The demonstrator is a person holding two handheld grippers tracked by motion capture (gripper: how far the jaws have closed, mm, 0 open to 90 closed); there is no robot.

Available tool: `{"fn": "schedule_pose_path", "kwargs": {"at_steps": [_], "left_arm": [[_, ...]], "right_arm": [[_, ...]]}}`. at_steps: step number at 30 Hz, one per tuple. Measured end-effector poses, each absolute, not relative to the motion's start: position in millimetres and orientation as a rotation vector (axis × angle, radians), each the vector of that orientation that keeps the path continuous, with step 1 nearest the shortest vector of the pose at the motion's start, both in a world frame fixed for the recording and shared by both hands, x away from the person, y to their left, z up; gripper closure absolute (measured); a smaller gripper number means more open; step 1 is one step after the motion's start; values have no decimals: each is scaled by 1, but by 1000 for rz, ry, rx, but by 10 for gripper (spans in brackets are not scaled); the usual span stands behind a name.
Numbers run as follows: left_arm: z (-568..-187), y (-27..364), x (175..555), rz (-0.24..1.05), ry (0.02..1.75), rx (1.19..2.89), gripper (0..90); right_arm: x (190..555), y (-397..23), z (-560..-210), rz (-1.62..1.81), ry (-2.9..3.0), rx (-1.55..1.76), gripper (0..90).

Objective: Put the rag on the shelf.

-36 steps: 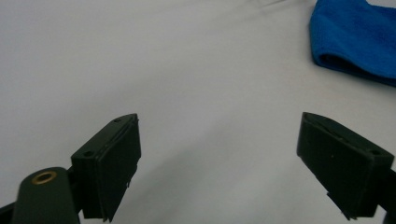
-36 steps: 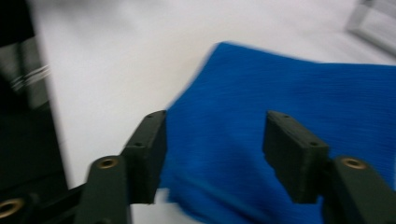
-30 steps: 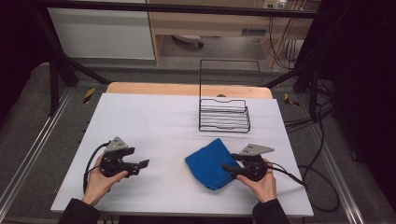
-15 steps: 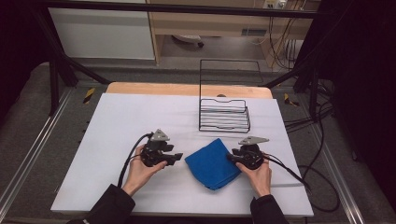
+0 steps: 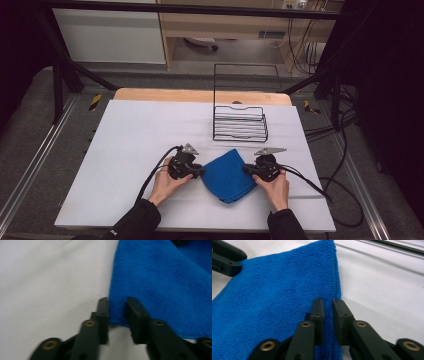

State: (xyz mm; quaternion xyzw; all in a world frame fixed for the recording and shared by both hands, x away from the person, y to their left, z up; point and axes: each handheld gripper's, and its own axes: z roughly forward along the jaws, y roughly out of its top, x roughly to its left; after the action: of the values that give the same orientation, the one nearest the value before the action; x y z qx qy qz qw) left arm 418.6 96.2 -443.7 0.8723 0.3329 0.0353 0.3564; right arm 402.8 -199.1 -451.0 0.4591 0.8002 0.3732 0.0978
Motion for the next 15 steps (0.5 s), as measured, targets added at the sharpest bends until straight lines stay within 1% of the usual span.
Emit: {"fn": "schedule_pose_path", "kwargs": {"at_steps": [2, 4, 12, 15], "left_arm": [[-443, 95, 417, 88, 851, 2259, 841], [-442, 95, 415, 95, 851, 2262, 872], [-435, 108, 392, 122, 871, 2244, 880], [-428, 117, 372, 143, 907, 2221, 879]], "right_arm": [[404, -199, -450, 1109, 2376, 1366, 858], [406, -199, -450, 1118, 2374, 1375, 866], [413, -177, -443, 1130, 2404, 1194, 870], [418, -166, -441, 1127, 2419, 1110, 870]]}}
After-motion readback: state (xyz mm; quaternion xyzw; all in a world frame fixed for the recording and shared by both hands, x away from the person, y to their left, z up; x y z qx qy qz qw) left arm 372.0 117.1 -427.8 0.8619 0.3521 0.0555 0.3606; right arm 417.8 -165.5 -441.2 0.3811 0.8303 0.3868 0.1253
